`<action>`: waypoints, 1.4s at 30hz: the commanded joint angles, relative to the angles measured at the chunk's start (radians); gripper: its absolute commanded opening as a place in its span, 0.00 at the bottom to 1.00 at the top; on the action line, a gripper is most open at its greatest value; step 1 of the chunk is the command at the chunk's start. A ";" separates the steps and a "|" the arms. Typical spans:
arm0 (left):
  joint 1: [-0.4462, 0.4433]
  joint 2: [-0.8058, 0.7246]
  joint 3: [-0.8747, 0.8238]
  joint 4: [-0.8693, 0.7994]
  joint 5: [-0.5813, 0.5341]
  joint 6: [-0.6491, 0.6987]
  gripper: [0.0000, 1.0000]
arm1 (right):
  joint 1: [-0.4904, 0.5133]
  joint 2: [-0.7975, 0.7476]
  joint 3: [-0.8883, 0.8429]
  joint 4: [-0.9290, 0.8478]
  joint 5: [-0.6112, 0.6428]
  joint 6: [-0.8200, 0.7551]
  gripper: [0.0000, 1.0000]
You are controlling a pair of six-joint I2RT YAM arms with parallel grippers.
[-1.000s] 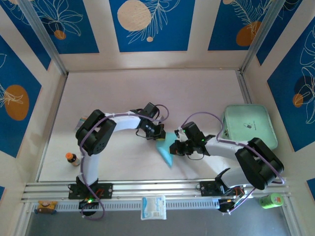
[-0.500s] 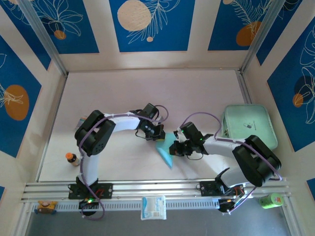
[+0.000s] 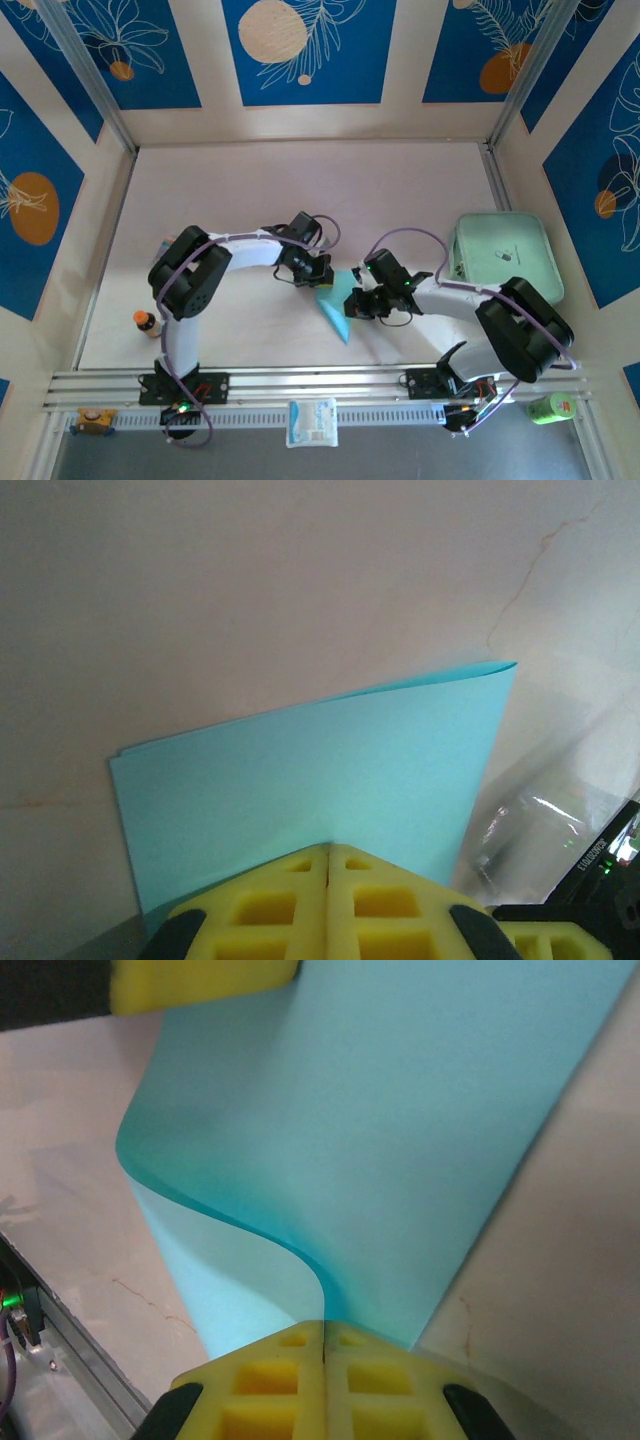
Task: Fold a paper plane with a square sheet of paper (pick it up from the middle)
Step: Third fold the triangle at the center of the table.
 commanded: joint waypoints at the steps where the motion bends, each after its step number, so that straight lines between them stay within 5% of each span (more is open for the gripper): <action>1: -0.007 0.012 -0.042 -0.080 -0.080 -0.014 0.06 | 0.007 -0.013 0.008 -0.027 0.014 0.008 0.02; 42: -0.001 -0.021 -0.018 -0.102 -0.130 -0.007 0.07 | 0.010 0.081 0.033 -0.013 0.021 -0.001 0.02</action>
